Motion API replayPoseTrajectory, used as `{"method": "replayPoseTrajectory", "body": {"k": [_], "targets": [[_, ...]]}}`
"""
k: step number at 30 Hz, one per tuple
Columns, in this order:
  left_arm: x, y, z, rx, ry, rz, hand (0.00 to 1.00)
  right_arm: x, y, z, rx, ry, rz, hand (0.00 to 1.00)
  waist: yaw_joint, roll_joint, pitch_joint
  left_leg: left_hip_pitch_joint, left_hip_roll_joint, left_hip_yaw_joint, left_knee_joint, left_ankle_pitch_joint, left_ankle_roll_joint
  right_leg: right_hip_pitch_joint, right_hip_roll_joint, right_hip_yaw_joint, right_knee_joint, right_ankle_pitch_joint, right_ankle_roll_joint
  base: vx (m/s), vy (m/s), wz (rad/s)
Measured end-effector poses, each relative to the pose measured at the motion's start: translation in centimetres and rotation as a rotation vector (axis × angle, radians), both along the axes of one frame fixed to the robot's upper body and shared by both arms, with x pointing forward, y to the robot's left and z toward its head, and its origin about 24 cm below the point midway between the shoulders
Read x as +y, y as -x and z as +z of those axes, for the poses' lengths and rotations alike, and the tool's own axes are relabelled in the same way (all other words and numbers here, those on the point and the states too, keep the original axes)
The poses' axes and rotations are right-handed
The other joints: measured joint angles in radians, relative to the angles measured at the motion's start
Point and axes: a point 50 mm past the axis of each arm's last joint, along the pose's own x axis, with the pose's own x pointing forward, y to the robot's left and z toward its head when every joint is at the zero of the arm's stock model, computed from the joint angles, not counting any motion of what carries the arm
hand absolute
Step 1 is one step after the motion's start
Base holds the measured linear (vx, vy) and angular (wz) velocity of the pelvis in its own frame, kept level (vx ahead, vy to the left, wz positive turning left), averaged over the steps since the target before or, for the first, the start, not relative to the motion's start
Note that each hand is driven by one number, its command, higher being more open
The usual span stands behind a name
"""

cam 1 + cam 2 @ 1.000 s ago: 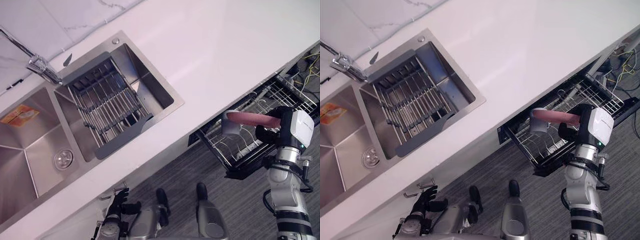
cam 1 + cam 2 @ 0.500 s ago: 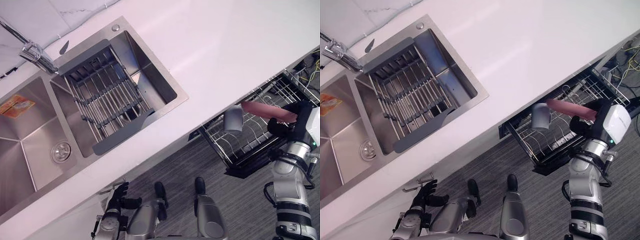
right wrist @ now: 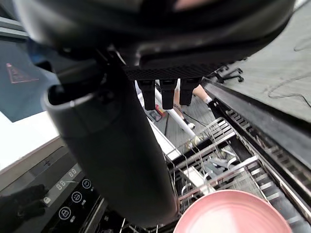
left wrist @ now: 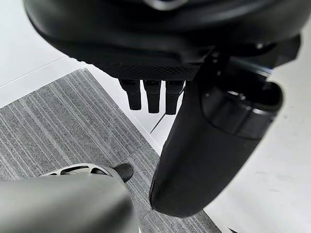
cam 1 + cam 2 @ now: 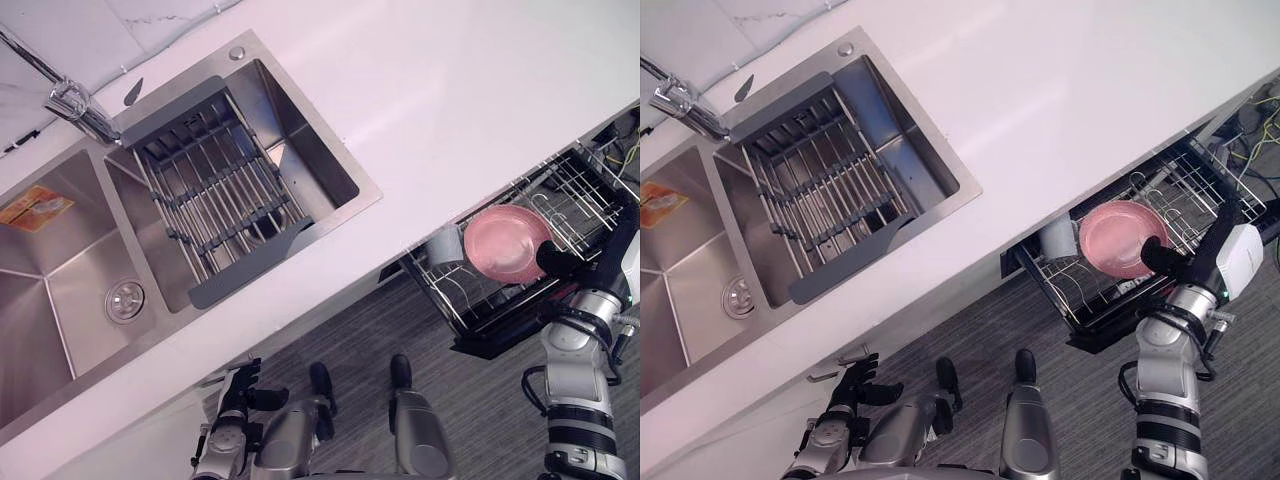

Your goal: Walk over to the sink, pick up the cup, carry it to the dishwasher, place the cup inside the dishwasher, then close the dishwasher door

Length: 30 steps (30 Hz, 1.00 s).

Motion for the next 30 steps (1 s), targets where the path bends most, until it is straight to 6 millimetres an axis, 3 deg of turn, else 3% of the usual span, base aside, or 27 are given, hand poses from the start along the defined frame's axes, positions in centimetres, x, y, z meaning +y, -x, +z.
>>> {"method": "replayPoseTrajectory", "body": {"k": [6,12,21,30], "targets": [[0.0,0.0,-0.1,0.017,0.000,0.001,0.90,0.8,0.4,-1.0,-0.018,-0.096,0.024,0.90,0.001,0.000,0.000,0.020,0.000,-0.002,-0.010,0.002,-0.002,0.021,0.000,-0.003,-0.008,0.000,0.000,0.00,0.000,0.00],[0.1,0.1,-0.2,0.030,0.004,0.011,0.90,1.8,4.1,-1.5,-0.143,-0.205,0.016,0.90,0.000,-0.007,-0.001,0.037,0.001,-0.007,-0.019,0.002,-0.002,0.050,0.001,-0.016,-0.032,0.001,0.001,0.01,-0.005,0.05],[1.2,0.6,-0.4,0.057,0.010,0.093,0.90,2.0,10.0,-6.3,-0.118,-0.450,-0.112,0.90,0.000,-0.057,-0.018,0.051,0.019,0.004,0.022,-0.031,-0.006,0.092,0.010,-0.021,-0.055,0.004,0.001,0.00,-0.002,-0.02],[1.5,0.5,-0.3,0.052,0.001,0.095,0.90,1.4,11.7,-10.5,-0.172,-0.779,-0.185,0.90,0.006,-0.065,-0.021,0.015,0.039,0.022,0.099,-0.072,-0.005,0.085,0.016,-0.011,-0.055,0.007,0.004,-0.01,0.006,-0.03]]}}
